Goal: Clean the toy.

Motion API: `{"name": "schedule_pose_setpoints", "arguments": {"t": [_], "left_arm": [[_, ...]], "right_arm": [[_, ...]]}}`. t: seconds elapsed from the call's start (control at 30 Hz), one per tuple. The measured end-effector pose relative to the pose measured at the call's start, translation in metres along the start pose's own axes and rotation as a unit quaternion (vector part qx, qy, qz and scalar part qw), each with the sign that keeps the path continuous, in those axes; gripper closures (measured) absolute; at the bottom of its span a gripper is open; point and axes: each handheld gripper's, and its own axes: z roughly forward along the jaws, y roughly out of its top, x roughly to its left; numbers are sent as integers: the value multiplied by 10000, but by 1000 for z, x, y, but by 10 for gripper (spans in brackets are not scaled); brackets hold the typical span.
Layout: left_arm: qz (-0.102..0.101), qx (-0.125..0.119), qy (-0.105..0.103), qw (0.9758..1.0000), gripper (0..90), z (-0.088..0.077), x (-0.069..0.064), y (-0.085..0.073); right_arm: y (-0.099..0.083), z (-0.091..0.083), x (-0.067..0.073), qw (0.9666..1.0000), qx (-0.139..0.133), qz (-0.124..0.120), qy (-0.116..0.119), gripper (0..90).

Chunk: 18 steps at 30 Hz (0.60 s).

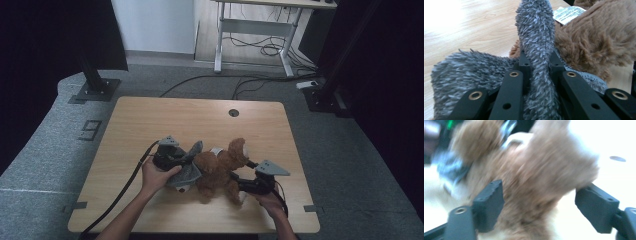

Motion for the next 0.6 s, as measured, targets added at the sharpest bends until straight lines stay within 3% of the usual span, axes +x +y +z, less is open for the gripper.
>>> {"name": "schedule_pose_setpoints", "arguments": {"t": [0.17,0.23,0.3,0.33,0.47,0.53,0.6], "left_arm": [[152,-76,-56,9998,784,-4,-12,-10],[166,-96,-131,9997,784,-7,-14,-13],[171,-113,-179,9996,784,-10,-15,-16],[172,-125,-179,9996,783,-12,-15,-16],[93,-188,-168,9996,781,-12,-12,-14],[77,-185,-194,9996,780,-11,-12,-13],[121,-218,-134,9996,779,-11,-13,-13]], "right_arm": [[19,-9,-8,9998,-160,98,32,188],[24,-4,-8,9998,-2,9,181,208],[25,3,-6,9982,275,-166,498,301],[24,7,-1,9961,470,-313,681,364],[8,17,10,9919,911,-550,694,416],[-1,16,10,9928,910,-476,620,473],[-9,14,8,9949,719,-344,616,517]]}}
